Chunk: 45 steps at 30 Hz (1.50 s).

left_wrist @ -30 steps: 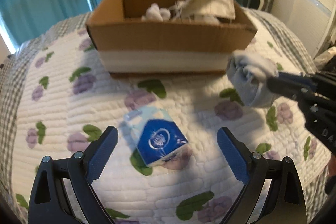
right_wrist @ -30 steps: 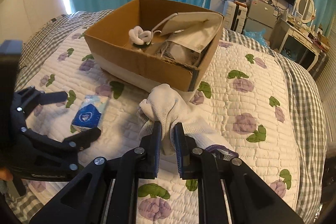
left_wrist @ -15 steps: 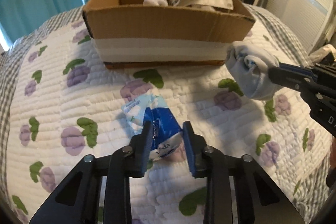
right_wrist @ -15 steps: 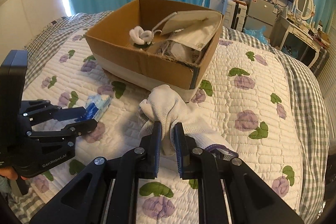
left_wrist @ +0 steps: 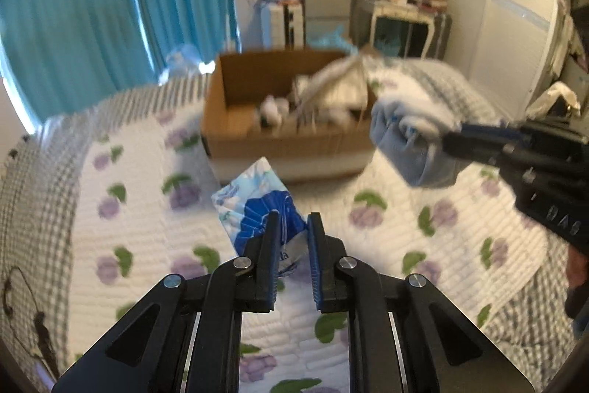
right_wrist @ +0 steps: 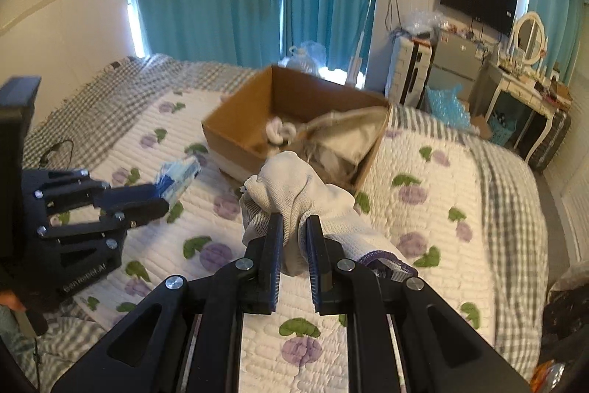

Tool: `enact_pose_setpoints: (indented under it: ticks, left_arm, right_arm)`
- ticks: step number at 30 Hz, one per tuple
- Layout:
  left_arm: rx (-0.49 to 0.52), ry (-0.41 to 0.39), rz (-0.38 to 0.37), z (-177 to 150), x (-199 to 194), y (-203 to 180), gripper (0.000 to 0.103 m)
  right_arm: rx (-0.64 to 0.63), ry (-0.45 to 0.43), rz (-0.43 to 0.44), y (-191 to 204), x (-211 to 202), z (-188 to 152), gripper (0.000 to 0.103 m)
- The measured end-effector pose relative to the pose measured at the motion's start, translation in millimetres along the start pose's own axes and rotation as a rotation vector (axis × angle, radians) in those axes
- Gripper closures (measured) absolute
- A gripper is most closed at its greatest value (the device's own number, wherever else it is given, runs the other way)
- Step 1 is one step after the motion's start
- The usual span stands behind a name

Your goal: Organize soft objects

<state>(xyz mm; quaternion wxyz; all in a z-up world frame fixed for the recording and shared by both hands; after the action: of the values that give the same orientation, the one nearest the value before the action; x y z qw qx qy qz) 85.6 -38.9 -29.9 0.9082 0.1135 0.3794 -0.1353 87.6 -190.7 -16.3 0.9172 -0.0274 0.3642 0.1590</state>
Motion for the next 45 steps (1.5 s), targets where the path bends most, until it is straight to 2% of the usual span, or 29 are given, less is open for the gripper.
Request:
enact_pose_setpoints:
  ticks: [6,13,21,24,28,31,32,34,36,37,39,42,44,45]
  left_arm:
    - [0.042,-0.098,0.015,46,-31,7,0.089]
    - [0.063,-0.136,0.024,88,-13,24,0.089]
    - [0.045,-0.086,-0.026,111,63,45,0.089]
    - [0.044,-0.067,-0.027,113,93,52,0.087]
    - [0.06,-0.042,-0.065,113,124,54,0.082]
    - [0.081,-0.05,-0.045,114,133,53,0.081]
    - [0.078,-0.046,-0.039,115,135,53,0.079]
    - [0.056,-0.033,-0.023,113,138,57,0.06]
    - [0.037,-0.032,-0.015,111,134,61,0.048]
    - [0.033,-0.041,-0.003,112,130,61,0.044]
    - [0.038,-0.069,0.016,113,114,61,0.044]
    - [0.037,-0.099,0.049,122,81,59,0.044]
    - [0.031,-0.125,0.078,127,55,58,0.036]
    - [0.033,-0.146,0.096,131,37,56,0.027]
  right_arm:
    - [-0.003,-0.073,-0.014,1,-28,41,0.091]
    - [0.006,-0.112,-0.003,-2,-14,90,0.091]
    - [0.037,-0.088,0.007,-20,66,131,0.091]
    - [0.073,-0.064,0.025,-32,101,137,0.091]
    - [0.114,-0.032,0.056,-42,141,142,0.091]
    - [0.122,-0.036,0.052,-48,160,144,0.083]
    - [0.134,-0.039,0.044,-49,164,144,0.081]
    - [0.163,-0.044,0.031,-54,167,144,0.076]
    - [0.172,-0.063,-0.003,-59,162,145,0.074]
    - [0.175,-0.071,-0.008,-59,157,147,0.073]
    - [0.178,-0.085,-0.021,-61,142,149,0.059]
    - [0.173,-0.122,-0.048,-61,105,154,0.055]
    - [0.174,-0.148,-0.067,-60,76,158,0.053]
    - [0.176,-0.171,-0.072,-59,57,160,0.047]
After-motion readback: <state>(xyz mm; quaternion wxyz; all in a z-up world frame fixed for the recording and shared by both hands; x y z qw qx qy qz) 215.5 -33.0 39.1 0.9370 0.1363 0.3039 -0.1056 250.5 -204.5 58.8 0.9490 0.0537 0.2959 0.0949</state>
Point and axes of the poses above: each gripper's, at about its wrist camera, not at the fingertips, and x roughly the way its jaws point, y to its left, z to its top, the point moved 4 cm from there along x, roughly the way its jaws point, and after that the axes turned 6 degrees about x, right-handed, at the moved point
